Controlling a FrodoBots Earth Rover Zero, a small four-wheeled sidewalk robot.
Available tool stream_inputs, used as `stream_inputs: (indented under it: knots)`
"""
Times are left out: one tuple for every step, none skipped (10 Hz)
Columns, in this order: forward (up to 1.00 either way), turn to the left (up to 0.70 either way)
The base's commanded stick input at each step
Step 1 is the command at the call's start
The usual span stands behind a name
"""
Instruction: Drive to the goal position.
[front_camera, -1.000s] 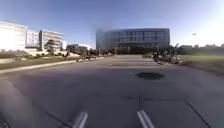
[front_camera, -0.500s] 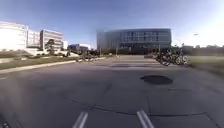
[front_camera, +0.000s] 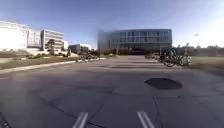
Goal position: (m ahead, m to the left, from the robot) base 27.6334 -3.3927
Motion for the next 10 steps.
stream_inputs:
  knots:
    - [0.7,0.0]
    - [0.7,0.0]
    - [0.7,0.0]
    - [0.7,-0.01]
    - [0.7,-0.07]
    - [0.7,-0.12]
    - [0.7,-0.04]
    - [0.7,0.0]
    - [0.7,0.0]
    - [0.7,0.0]
